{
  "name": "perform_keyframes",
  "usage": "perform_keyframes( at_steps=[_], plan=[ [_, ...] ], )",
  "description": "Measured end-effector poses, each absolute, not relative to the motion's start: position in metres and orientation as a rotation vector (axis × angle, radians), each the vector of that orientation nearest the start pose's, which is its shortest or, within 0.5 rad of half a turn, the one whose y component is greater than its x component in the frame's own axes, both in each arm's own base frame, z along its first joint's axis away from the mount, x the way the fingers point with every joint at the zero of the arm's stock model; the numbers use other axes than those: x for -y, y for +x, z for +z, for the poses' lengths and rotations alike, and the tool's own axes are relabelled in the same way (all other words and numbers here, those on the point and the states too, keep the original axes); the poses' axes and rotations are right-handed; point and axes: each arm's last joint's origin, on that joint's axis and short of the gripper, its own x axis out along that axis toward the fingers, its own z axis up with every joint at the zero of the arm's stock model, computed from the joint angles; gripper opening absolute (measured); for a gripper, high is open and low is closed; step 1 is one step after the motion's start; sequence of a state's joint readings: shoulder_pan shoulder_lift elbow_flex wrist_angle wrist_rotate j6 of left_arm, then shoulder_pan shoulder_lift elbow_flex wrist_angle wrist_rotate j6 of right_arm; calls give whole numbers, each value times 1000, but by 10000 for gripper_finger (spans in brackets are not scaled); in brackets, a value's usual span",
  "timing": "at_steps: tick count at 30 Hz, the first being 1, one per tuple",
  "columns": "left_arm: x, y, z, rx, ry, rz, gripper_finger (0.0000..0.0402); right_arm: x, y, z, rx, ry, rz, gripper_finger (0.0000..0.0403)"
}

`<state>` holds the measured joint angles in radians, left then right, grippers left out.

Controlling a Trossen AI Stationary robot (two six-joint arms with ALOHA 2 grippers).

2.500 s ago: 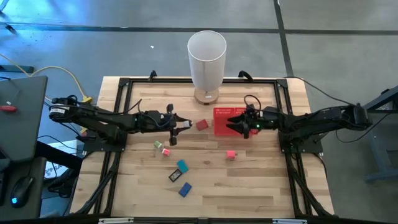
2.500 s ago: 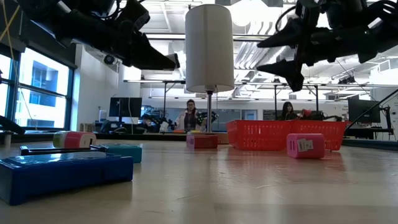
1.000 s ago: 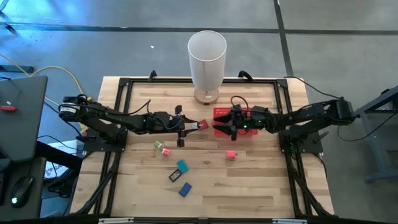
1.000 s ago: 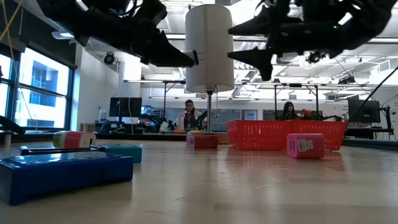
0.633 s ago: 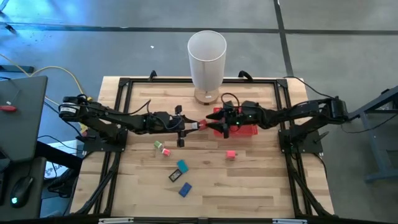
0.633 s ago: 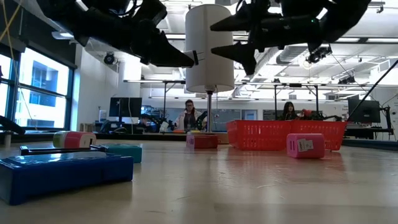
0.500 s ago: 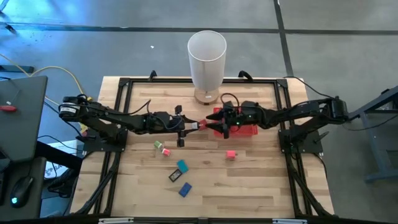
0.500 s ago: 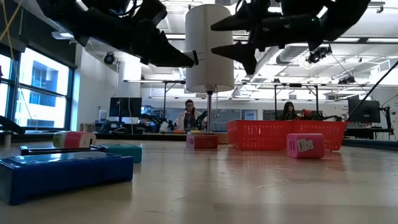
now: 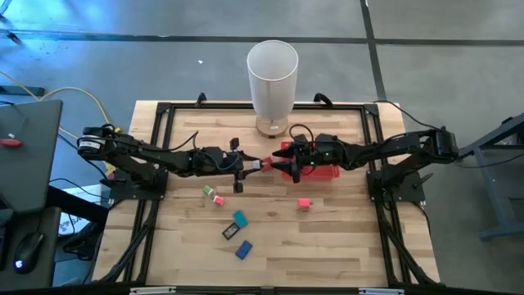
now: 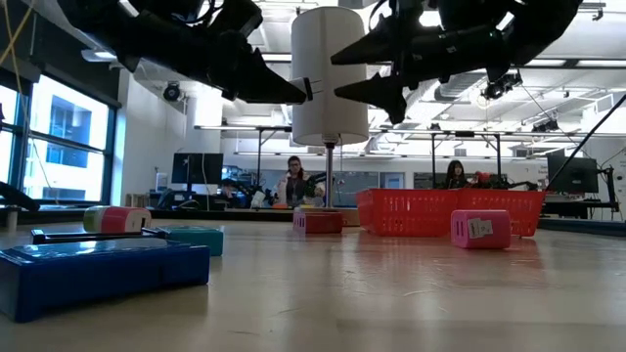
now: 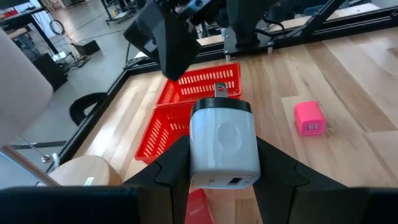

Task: Pick & Place Office items
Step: Put the white charger adapter into the right red bin

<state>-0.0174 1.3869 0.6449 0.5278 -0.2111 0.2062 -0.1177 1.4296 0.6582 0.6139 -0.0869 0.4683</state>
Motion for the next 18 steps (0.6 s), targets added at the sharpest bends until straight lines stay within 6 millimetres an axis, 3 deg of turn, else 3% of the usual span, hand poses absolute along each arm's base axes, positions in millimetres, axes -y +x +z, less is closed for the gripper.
perform_keyframes(
  at_steps=[18],
  plan=[
    [-1,287,222,-231,235,174,125,32,294,222,-145,481,-68,240]
  ],
)
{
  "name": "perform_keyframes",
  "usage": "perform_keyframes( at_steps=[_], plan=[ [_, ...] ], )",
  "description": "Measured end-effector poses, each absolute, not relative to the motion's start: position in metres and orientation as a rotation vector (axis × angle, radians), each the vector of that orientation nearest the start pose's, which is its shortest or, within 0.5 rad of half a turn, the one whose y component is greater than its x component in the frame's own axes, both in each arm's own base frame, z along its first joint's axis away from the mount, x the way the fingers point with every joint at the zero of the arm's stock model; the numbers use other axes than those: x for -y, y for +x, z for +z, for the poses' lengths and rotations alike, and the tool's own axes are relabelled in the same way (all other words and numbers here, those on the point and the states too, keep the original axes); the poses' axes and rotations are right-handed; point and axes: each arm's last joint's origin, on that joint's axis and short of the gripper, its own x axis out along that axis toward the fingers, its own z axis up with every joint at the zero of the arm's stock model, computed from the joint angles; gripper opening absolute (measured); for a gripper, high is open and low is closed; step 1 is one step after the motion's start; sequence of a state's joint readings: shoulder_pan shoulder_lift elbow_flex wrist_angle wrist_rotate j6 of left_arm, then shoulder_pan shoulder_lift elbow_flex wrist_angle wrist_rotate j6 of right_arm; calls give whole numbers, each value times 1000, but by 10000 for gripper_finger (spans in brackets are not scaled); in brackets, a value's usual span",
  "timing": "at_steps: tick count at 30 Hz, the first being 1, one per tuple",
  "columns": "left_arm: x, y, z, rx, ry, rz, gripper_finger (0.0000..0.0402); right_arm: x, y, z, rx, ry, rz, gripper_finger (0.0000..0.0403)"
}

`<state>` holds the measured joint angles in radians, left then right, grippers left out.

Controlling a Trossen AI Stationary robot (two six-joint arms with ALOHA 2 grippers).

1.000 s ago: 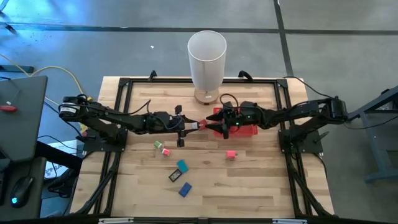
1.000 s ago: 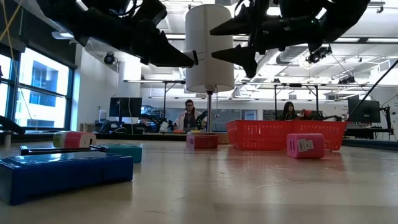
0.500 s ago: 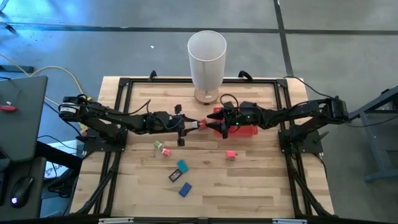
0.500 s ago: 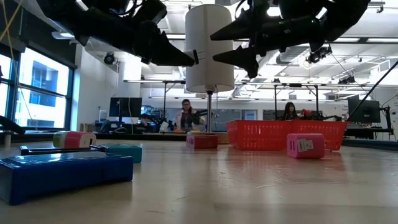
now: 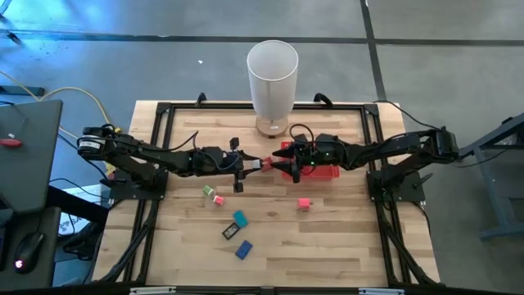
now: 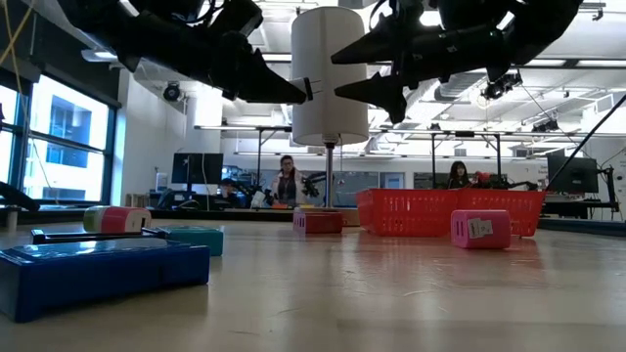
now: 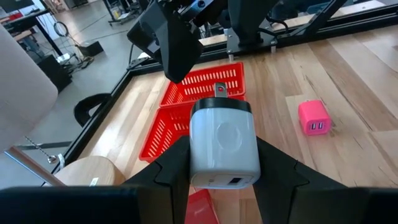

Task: Pick & Place Office items
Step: Put the white charger adapter into the right red bin

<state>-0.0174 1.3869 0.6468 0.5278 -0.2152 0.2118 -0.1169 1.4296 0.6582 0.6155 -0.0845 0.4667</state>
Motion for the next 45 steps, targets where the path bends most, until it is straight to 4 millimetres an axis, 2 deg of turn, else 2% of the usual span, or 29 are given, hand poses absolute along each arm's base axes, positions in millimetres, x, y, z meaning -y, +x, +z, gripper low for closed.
perform_keyframes(
  at_steps=[34,45],
  plan=[
    [9,288,225,-227,299,203,125,28,294,222,-146,481,-59,240],
    [10,292,236,-197,324,203,125,28,294,222,-148,521,-55,240]
  ],
)
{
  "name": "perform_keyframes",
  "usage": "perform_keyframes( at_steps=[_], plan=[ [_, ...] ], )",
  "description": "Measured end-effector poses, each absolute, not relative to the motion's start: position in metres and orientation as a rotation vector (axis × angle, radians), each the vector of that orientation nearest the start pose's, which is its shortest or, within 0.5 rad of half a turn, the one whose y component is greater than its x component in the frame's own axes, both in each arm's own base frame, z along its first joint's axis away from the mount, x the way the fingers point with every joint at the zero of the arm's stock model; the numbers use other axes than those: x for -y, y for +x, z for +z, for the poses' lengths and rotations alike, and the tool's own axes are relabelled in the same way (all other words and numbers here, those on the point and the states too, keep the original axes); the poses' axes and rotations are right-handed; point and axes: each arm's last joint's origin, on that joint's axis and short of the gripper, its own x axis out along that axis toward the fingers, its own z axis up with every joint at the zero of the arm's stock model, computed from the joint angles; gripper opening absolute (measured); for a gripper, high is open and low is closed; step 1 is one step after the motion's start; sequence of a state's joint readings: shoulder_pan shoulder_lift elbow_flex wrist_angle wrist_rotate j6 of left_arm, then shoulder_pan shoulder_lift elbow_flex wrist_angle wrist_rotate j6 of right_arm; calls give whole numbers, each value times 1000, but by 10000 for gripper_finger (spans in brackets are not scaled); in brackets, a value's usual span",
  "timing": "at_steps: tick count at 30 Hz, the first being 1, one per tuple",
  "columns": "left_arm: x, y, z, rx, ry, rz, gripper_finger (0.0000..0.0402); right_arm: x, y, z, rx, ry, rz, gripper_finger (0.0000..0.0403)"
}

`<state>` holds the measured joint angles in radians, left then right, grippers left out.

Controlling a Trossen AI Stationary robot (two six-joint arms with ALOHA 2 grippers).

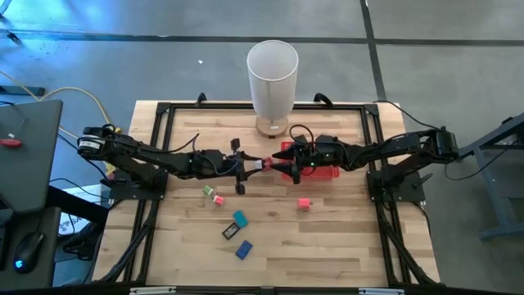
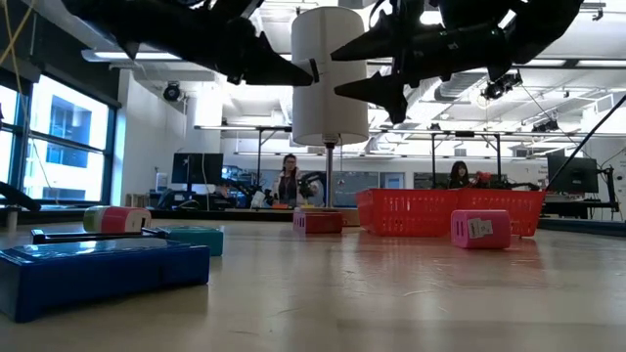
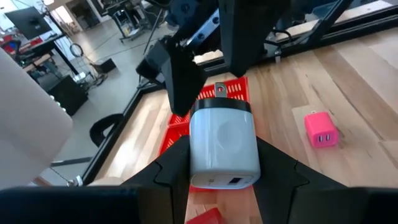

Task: Pick & Place Office items
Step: Put the white charger adapter into the right red bin

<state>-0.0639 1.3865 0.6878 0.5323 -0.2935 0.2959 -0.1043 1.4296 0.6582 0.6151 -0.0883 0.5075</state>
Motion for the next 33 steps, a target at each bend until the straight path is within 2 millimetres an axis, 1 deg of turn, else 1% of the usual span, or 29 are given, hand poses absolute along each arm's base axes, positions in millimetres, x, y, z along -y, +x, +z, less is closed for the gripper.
perform_keyframes(
  at_steps=[6,11,15,19,25,33],
  plan=[
    [10,292,236,-200,345,202,125,28,294,222,-153,572,-35,240],
    [11,304,238,-201,371,199,125,28,294,222,-150,617,-39,240],
    [11,313,234,-226,384,200,125,28,295,223,-141,621,-35,240],
    [11,318,232,-239,406,211,125,27,295,224,-142,622,-7,240],
    [11,321,240,-213,419,219,125,27,295,223,-147,622,-15,240],
    [11,323,244,-209,446,218,125,27,294,223,-150,623,-16,240]
  ],
)
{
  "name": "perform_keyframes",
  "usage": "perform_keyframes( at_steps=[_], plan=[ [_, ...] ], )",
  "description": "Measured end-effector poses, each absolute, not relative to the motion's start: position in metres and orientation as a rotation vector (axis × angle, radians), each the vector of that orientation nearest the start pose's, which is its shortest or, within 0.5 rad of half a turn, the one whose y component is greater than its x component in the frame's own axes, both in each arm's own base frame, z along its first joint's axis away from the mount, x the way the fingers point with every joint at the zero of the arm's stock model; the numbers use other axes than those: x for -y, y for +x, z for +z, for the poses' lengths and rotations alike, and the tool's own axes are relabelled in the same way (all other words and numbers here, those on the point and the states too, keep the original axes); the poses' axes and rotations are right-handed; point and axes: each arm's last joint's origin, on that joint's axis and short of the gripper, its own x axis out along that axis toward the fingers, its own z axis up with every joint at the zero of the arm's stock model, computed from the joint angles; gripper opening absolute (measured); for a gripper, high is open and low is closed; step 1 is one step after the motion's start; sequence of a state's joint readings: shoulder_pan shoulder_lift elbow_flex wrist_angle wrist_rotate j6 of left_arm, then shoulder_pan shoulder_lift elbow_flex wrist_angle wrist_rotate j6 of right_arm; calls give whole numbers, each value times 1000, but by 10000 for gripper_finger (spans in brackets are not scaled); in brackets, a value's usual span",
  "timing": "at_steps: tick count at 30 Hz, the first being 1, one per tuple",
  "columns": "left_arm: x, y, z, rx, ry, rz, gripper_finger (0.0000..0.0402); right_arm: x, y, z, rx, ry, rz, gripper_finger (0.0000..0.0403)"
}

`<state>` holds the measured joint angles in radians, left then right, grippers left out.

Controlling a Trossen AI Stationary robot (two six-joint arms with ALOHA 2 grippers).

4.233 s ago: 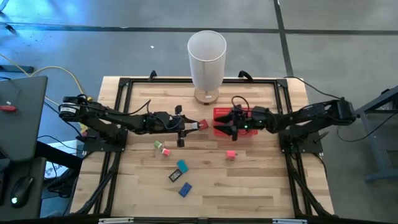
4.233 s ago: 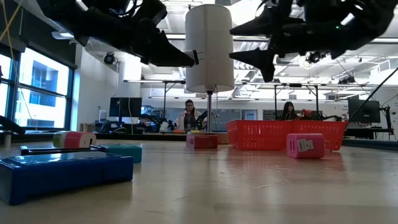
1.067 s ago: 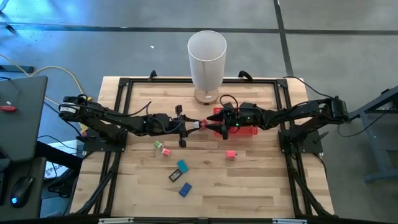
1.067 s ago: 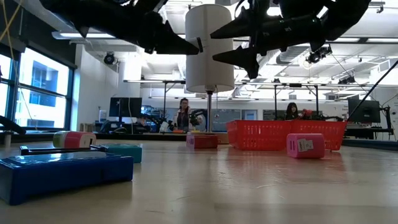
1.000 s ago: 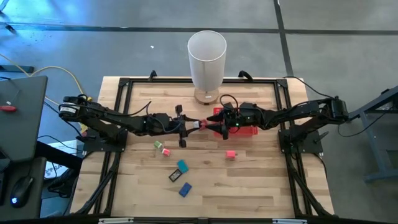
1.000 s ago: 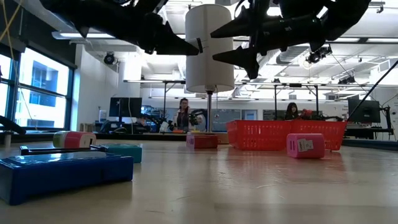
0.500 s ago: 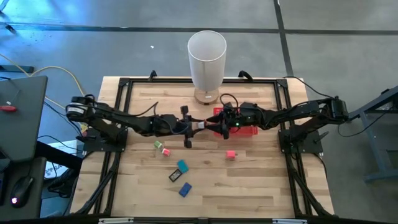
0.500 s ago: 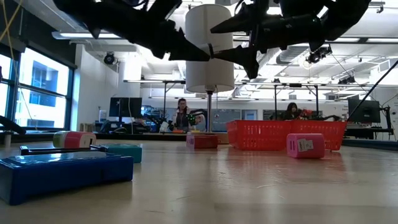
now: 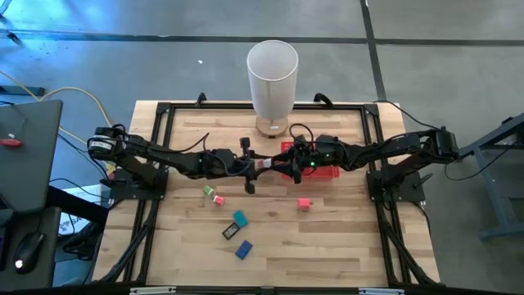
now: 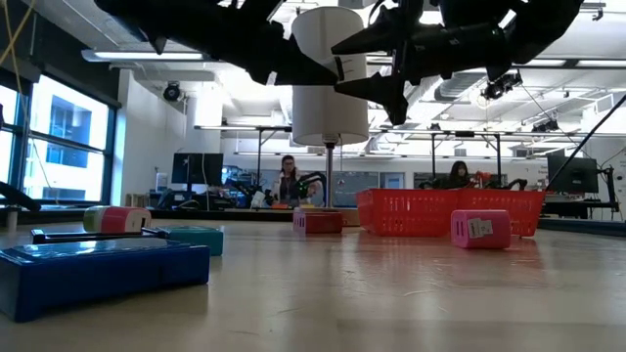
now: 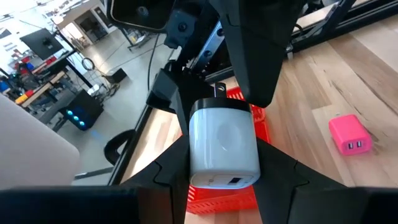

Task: Pick & Place Office items
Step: Put the white charger adapter into the right red bin

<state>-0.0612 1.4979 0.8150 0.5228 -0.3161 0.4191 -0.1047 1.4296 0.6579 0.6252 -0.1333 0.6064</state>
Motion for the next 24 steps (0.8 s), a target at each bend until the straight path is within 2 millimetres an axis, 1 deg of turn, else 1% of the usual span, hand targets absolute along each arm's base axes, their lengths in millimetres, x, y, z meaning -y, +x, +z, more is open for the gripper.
perform_keyframes(
  at_steps=[5,9,18,24],
  plan=[
    [11,324,241,-211,448,217,125,27,295,224,-134,621,-12,240],
    [11,330,238,-217,473,215,125,27,295,225,-132,624,-16,240],
    [10,331,244,-186,481,246,125,27,295,224,-135,624,-12,240],
    [10,331,244,-187,481,248,125,27,295,224,-141,625,-14,239]
  ],
)
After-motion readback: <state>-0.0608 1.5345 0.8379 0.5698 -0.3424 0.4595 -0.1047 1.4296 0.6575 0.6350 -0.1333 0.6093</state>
